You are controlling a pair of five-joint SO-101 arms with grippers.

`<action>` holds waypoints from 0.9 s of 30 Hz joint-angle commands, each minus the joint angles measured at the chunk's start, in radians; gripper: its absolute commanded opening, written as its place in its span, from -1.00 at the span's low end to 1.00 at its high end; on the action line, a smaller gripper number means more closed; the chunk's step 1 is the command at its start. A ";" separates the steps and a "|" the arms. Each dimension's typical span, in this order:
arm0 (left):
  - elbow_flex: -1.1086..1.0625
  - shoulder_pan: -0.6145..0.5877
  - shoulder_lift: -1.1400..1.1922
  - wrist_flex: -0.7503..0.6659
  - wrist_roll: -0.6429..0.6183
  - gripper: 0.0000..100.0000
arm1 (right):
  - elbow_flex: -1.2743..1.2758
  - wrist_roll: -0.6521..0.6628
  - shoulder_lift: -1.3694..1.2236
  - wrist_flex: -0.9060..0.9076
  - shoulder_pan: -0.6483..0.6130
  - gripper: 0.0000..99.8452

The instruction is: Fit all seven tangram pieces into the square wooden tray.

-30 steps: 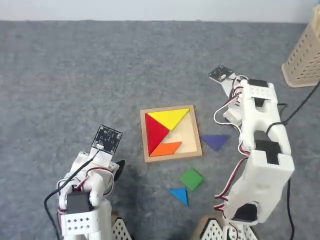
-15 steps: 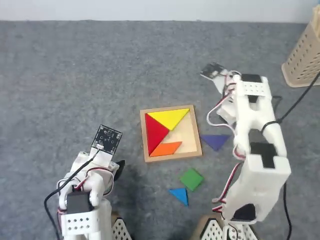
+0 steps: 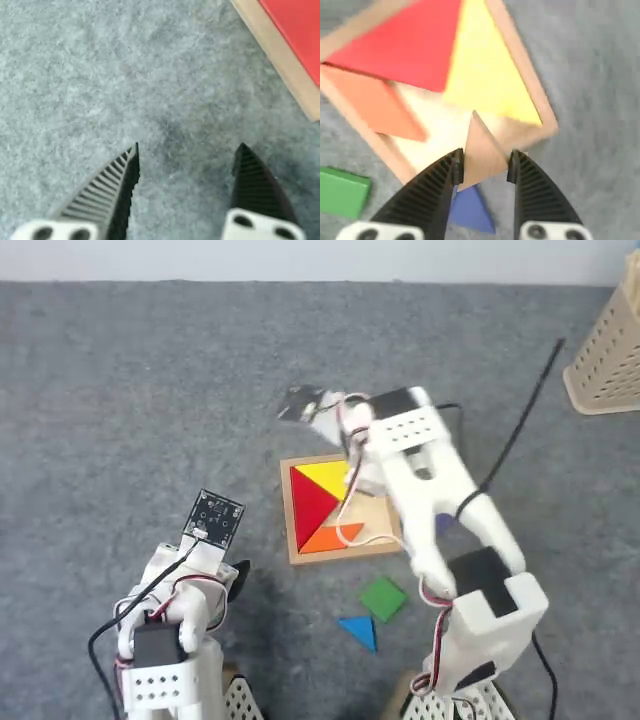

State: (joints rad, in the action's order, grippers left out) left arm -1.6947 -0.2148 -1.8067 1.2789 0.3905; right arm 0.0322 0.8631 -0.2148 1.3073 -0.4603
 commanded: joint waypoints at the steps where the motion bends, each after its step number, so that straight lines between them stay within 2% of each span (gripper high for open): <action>1: 0.008 0.003 -0.015 0.005 0.005 -0.44 | -0.054 0.069 0.073 0.018 -0.041 -0.78; 11: 0.008 0.003 -0.015 0.005 0.005 -0.44 | 0.064 0.299 0.073 0.007 -0.122 -0.78; 27: 0.008 0.003 -0.015 0.005 0.005 -0.44 | 0.066 0.305 0.073 -0.021 -0.157 -0.78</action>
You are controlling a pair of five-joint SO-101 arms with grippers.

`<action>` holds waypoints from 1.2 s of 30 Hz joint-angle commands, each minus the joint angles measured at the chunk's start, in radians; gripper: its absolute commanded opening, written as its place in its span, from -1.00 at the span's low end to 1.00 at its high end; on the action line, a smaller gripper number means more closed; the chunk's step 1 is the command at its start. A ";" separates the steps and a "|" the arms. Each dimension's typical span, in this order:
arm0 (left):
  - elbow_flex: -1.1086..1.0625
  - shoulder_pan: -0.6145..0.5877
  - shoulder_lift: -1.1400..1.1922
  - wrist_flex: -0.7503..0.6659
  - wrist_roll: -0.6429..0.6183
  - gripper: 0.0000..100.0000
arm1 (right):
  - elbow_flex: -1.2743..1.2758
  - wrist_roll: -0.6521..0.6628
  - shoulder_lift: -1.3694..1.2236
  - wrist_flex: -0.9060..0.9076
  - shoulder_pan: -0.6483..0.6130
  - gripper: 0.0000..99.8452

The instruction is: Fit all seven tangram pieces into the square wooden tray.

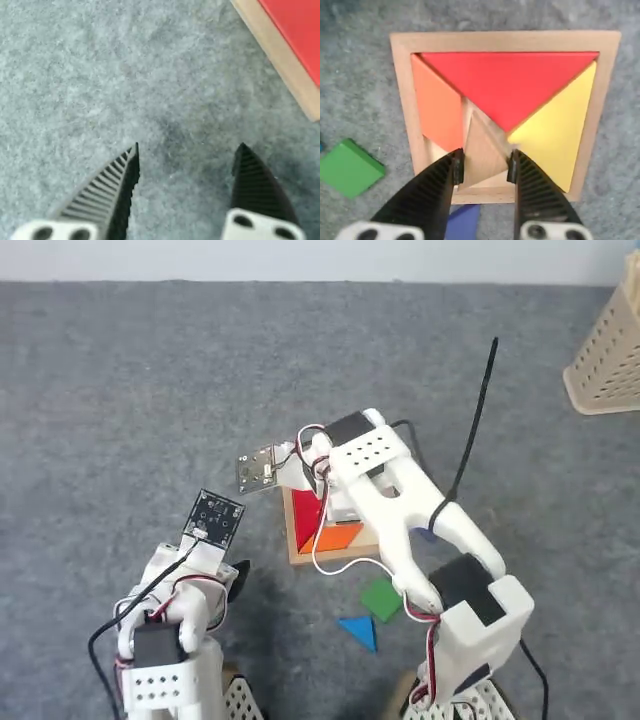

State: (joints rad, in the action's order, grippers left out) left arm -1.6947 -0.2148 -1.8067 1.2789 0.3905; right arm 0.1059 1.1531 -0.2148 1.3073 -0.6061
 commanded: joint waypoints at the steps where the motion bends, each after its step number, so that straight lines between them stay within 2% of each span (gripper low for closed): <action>1: 0.008 0.003 -0.015 0.005 0.005 -0.44 | -0.008 0.015 0.073 -0.019 -0.012 -0.78; 5: 0.008 0.003 -0.015 0.005 0.005 -0.44 | -0.008 0.014 0.073 -0.005 -0.012 -0.76; 11: 0.008 0.003 -0.015 0.005 0.005 -0.44 | -0.008 0.012 0.073 0.019 -0.010 -0.53; 16: 0.008 0.003 -0.015 0.005 0.005 -0.44 | -0.009 0.012 0.073 0.018 -0.010 -0.52; 18: 0.008 0.003 -0.015 0.005 0.005 -0.44 | -0.014 0.012 0.076 0.016 -0.005 -0.55; 21: 0.008 0.003 -0.015 0.005 0.005 -0.44 | -0.014 0.006 0.084 0.015 0.004 -0.80; 23: 0.008 0.003 -0.015 0.005 0.005 -0.44 | -0.015 -0.064 0.084 0.008 0.012 -1.00; 25: 0.008 0.003 -0.015 0.005 0.005 -0.44 | -0.015 -0.170 0.084 0.008 0.024 -0.94; 31: 0.008 0.003 -0.015 0.005 0.005 -0.44 | 0.006 -0.477 0.068 -0.087 0.099 -0.99; 36: 0.008 0.003 -0.015 0.005 0.005 -0.44 | 0.087 -0.512 0.024 -0.168 0.088 -0.99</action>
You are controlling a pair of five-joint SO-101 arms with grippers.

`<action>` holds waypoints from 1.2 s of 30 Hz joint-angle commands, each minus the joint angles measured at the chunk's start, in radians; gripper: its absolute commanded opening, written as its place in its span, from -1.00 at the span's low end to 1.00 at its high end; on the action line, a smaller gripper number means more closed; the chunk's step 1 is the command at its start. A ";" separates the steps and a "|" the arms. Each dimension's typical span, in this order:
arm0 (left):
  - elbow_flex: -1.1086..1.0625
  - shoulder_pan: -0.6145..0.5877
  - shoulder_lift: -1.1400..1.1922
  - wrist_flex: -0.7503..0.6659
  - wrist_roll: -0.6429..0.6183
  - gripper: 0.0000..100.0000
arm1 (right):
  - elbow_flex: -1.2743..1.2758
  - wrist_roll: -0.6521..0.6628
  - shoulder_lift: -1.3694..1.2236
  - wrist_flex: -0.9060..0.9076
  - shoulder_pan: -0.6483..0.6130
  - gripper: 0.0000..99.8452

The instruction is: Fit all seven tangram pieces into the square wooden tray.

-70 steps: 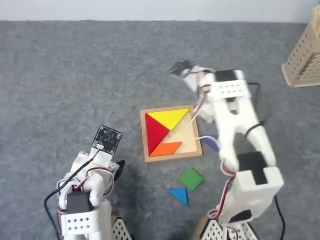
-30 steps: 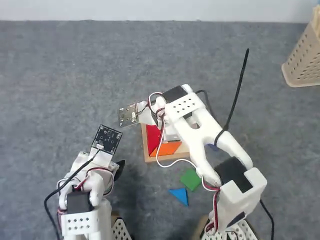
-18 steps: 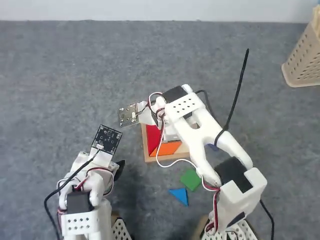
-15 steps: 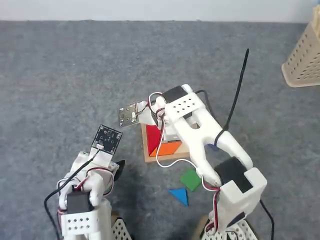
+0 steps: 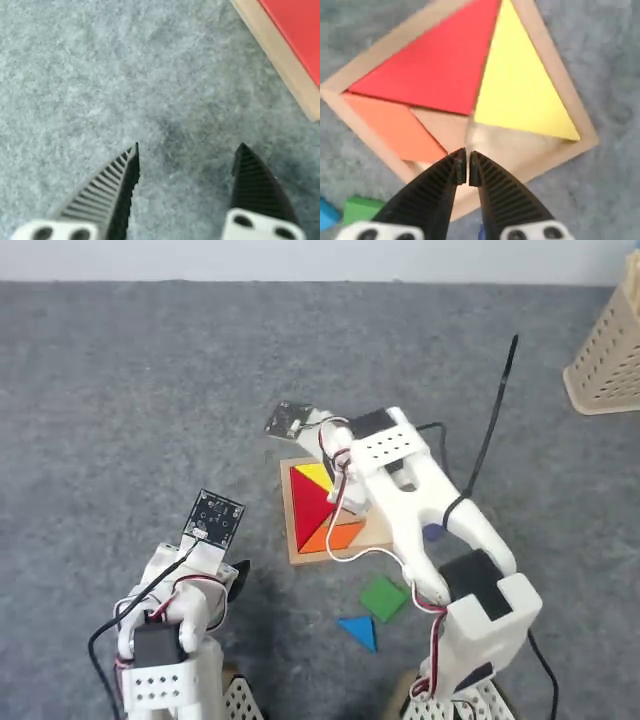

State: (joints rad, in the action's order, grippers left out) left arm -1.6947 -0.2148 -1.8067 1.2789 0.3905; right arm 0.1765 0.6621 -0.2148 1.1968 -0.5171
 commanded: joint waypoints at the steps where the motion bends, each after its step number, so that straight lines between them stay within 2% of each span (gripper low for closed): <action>1: 0.008 0.003 -0.015 0.005 0.005 -0.44 | 0.031 -0.020 0.008 -0.074 -0.010 -0.99; 12: 0.008 0.003 -0.015 0.005 0.005 -0.44 | 0.044 -0.023 -0.061 -0.093 -0.117 -0.99; 18: 0.008 0.003 -0.015 0.005 0.005 -0.44 | 0.043 -0.044 -0.008 -0.085 -0.111 -0.99; 22: 0.008 0.003 -0.015 0.005 0.005 -0.44 | 0.043 -0.172 0.099 -0.068 -0.073 -0.99; 27: 0.008 0.003 -0.015 0.005 0.005 -0.44 | 0.054 -0.267 0.294 0.065 0.010 -0.99; 31: 0.008 0.003 -0.015 0.005 0.005 -0.44 | 0.129 -0.245 0.432 0.208 0.038 -0.99; 36: 0.008 0.003 -0.015 0.005 0.005 -0.44 | 0.379 -0.169 0.562 0.193 0.028 -0.99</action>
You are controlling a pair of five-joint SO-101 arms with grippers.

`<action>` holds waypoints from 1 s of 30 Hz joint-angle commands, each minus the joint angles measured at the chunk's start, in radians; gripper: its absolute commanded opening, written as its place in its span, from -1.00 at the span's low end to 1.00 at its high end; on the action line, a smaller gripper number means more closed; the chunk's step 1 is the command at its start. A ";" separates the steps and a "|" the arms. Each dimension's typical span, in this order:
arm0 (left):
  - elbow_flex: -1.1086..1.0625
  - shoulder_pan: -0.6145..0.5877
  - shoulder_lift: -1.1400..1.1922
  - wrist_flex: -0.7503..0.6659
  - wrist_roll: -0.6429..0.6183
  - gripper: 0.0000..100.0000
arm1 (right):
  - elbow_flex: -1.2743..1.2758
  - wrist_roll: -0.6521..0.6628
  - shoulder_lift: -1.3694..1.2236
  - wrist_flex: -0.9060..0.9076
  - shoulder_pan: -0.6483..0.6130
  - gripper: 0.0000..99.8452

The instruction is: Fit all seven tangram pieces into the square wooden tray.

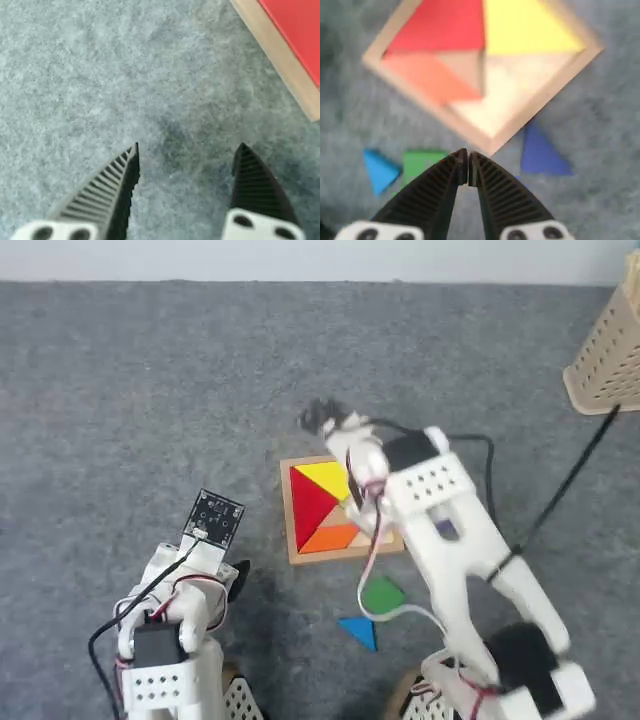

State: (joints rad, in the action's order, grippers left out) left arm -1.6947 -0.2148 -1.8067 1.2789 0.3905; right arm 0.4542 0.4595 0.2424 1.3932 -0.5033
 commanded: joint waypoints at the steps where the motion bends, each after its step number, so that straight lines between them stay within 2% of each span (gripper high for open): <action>1: 0.008 0.003 -0.015 0.005 0.005 -0.44 | 0.147 0.021 0.122 -0.015 0.012 -0.99; 7: 0.008 0.003 -0.015 0.005 0.005 -0.44 | 0.299 0.051 0.117 -0.016 -0.101 -0.97; 12: 0.008 0.003 -0.015 0.005 0.005 -0.44 | 0.336 0.035 0.111 -0.048 -0.205 -0.70; 16: 0.008 0.003 -0.015 0.005 0.005 -0.44 | 0.397 -0.021 0.110 -0.128 -0.271 -0.64; 25: 0.008 0.003 -0.015 0.005 0.005 -0.44 | 0.454 -0.086 0.099 -0.188 -0.277 -0.64; 30: 0.008 0.003 -0.015 0.005 0.005 -0.44 | 0.446 -0.100 -0.045 -0.246 -0.275 -0.64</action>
State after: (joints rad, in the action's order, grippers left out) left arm -1.6947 -0.2148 -1.8067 1.2789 0.3905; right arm 0.9129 0.3751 0.2977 1.1922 -0.7672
